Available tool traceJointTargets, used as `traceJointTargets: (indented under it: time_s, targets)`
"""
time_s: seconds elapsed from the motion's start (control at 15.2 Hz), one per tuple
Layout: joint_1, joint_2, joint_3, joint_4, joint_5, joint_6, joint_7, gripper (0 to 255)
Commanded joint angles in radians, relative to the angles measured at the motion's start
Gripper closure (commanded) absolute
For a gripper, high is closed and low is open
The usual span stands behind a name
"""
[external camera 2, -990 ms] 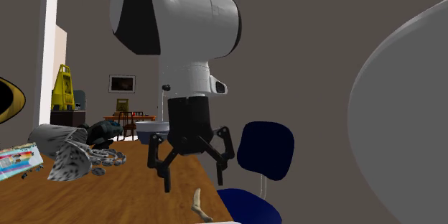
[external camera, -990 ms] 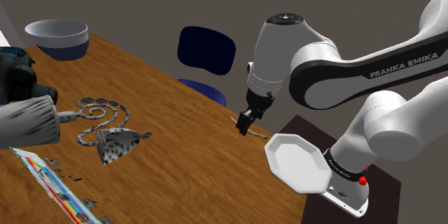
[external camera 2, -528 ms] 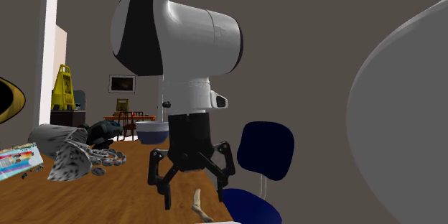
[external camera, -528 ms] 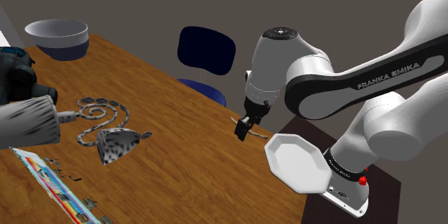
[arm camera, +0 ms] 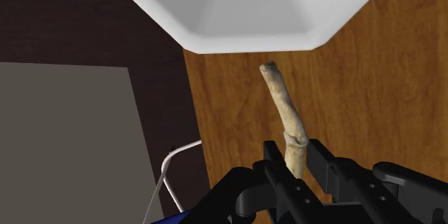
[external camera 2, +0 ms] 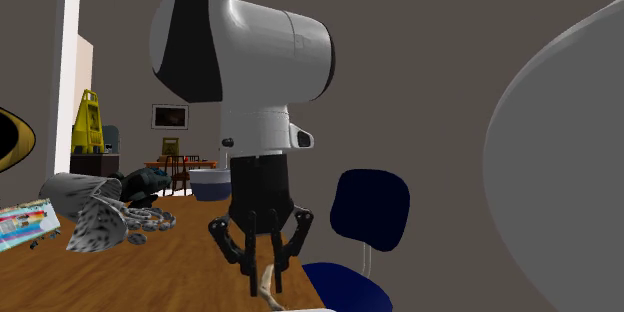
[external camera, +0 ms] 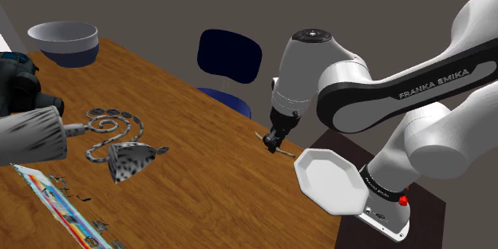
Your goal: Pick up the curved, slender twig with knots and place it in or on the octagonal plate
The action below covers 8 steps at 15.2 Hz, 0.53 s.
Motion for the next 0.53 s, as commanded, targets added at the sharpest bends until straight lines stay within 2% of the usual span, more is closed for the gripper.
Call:
traceJointTargets:
  time_s: [0.0,0.46]
  targets:
    - [-0.005,0.007,-0.002,-0.008,-0.008,-0.001,0.002,255]
    - [-0.003,-0.011,-0.008,-0.004,-0.004,-0.022,-0.004,255]
